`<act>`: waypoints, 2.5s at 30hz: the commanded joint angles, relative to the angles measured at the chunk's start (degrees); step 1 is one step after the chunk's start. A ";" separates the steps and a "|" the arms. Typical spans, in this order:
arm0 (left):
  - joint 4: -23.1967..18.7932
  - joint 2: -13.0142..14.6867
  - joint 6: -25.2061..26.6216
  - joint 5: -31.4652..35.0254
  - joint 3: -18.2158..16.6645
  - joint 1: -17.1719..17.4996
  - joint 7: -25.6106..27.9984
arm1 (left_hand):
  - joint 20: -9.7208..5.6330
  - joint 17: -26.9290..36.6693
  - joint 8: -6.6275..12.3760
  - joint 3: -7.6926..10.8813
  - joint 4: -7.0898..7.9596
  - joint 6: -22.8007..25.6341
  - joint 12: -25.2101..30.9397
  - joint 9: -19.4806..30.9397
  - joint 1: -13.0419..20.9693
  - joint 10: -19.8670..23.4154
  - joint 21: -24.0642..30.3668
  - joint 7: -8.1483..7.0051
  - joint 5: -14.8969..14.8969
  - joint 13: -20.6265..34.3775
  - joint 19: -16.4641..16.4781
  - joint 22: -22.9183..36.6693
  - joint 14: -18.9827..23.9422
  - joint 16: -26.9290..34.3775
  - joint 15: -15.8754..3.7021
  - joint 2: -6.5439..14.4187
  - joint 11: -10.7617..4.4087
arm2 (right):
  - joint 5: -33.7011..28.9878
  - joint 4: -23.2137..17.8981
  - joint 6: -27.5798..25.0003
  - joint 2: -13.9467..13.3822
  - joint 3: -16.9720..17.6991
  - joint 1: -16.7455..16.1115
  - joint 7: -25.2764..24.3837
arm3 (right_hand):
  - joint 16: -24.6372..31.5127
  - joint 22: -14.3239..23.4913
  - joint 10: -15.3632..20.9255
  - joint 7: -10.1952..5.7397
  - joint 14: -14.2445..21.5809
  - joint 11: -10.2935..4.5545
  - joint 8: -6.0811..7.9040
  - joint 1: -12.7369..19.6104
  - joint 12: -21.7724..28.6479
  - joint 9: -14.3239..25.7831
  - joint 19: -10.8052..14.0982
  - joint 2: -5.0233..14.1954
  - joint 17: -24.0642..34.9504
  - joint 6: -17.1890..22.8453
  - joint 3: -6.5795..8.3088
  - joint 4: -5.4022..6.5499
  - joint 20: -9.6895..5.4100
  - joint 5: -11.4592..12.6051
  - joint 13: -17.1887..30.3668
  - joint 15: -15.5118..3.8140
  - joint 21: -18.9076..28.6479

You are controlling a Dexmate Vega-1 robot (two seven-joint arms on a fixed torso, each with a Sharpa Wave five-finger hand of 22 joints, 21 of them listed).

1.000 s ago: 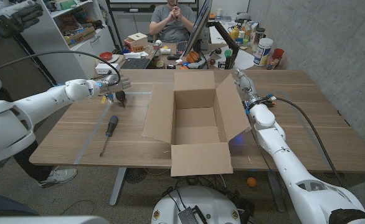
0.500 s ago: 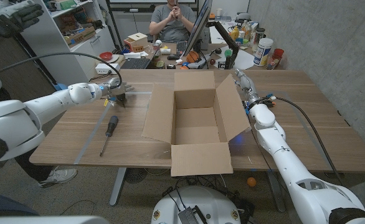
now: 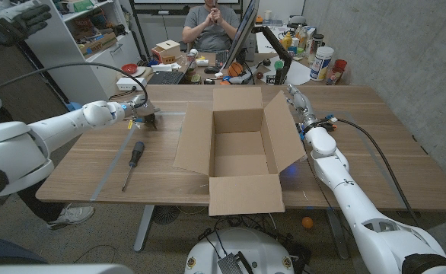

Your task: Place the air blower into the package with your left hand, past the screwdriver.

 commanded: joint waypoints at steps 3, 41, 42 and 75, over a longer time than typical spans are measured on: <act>-3.77 1.99 -2.01 -3.39 -3.40 2.02 -2.78 | -1.39 0.25 0.82 1.46 5.12 23.62 1.65 0.39 4.52 20.53 1.12 3.38 -1.59 0.12 5.54 -0.08 14.28 0.21 -7.71 1.04 -0.44 | -0.28 -0.10 0.99 -0.15 -0.20 -0.22 -0.51 | 0.35 0.25 0.80 -0.10 0.41 0.17 0.19 -0.77 0.42 0.17 0.69 3.90 -0.03 0.66 -0.05 0.01 -2.51 0.17 0.10 -1.26 -0.14; -20.38 8.43 3.19 -12.65 -21.56 13.19 -9.30 | -3.40 1.75 -0.13 4.84 8.31 39.48 -0.66 0.43 13.28 33.32 5.31 4.96 -6.78 0.12 14.69 0.29 29.06 1.92 -7.52 0.45 2.59 | -0.78 -4.36 -0.58 -0.77 -0.86 -1.81 -0.64 | 0.34 0.26 1.38 -0.07 1.13 0.05 0.23 -0.58 0.43 0.17 1.20 4.03 -0.11 1.29 0.05 -0.08 -2.54 0.30 0.10 -1.19 -0.97; -20.79 8.46 3.45 -13.28 -22.29 13.65 -9.29 | -3.41 1.77 -0.15 4.84 8.37 39.54 -0.68 0.46 13.30 33.39 5.32 5.00 -6.82 0.12 14.69 0.29 29.11 1.93 -7.53 0.47 2.59 | -0.82 -4.45 -0.56 -0.79 -0.88 -1.83 -0.66 | 0.32 0.26 1.36 -0.11 1.10 0.03 0.23 -0.58 0.42 0.17 1.19 4.03 -0.11 1.30 0.05 -0.08 -2.58 0.30 0.10 -1.24 -0.99; -35.24 9.81 8.51 -32.02 -39.33 26.56 -10.67 | -3.53 2.23 -1.54 4.45 10.65 39.85 -2.34 0.93 13.00 33.58 5.45 5.01 -8.14 0.19 14.56 0.27 29.89 1.97 -7.51 0.64 2.82 | -0.72 -10.01 -2.53 -1.80 -1.02 -4.15 0.65 | 0.24 0.27 1.55 0.08 1.26 0.24 0.14 -0.59 0.37 0.18 1.46 4.01 -0.10 1.38 0.00 -0.05 -2.59 0.34 0.11 -1.14 -1.65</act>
